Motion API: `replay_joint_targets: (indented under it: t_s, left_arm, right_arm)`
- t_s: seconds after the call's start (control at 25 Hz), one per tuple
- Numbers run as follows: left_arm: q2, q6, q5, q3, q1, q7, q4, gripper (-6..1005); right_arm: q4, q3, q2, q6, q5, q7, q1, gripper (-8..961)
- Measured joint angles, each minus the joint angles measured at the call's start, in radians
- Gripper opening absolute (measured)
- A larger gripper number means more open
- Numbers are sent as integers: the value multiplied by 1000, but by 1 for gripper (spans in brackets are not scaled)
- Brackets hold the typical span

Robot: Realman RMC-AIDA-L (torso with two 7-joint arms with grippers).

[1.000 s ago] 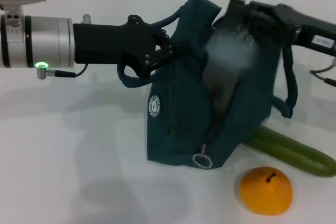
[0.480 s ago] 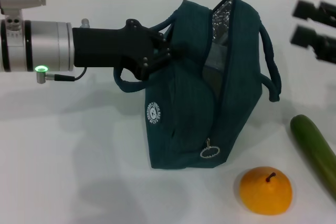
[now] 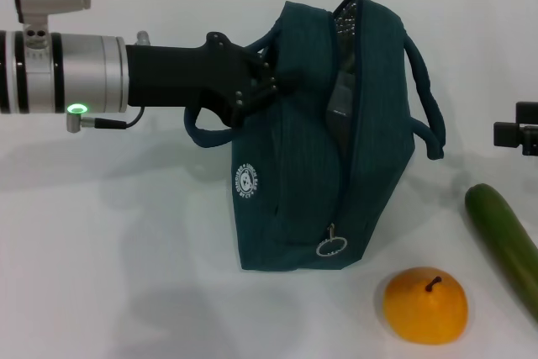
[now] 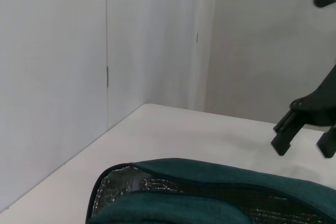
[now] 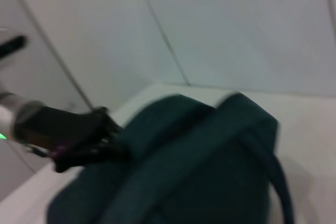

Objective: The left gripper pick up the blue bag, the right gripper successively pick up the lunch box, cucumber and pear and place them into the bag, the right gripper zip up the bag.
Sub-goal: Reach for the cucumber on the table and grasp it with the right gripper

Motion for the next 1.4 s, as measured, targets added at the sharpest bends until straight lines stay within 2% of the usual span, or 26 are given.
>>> replay_joint_targets:
  t_s: [0.2, 0.32, 0.52, 0.84, 1.12, 1.4]
  left_arm:
    - [1, -1, 0, 1, -2, 0, 2, 46]
    - [2, -1, 0, 2, -10, -1, 1, 46]
    - [1, -1, 0, 18, -22, 1, -3, 47]
    - [-2, -15, -7, 25, -12, 10, -8, 48]
    - [-3, -36, -7, 26, -15, 13, -8, 48]
    - [-3, -39, -8, 52, -22, 13, -8, 49]
  right_arm:
    - [-56, 2, -1, 2, -163, 152, 25, 685]
    - [-122, -1, 1, -46, -256, 241, 52, 683]
    - [-179, -2, 3, -92, -326, 308, 70, 679]
    - [-199, -9, 4, -101, -392, 360, 86, 673]
    - [-254, -124, 4, -149, -567, 500, 150, 668]
    - [-262, -209, 7, -183, -637, 557, 182, 663]
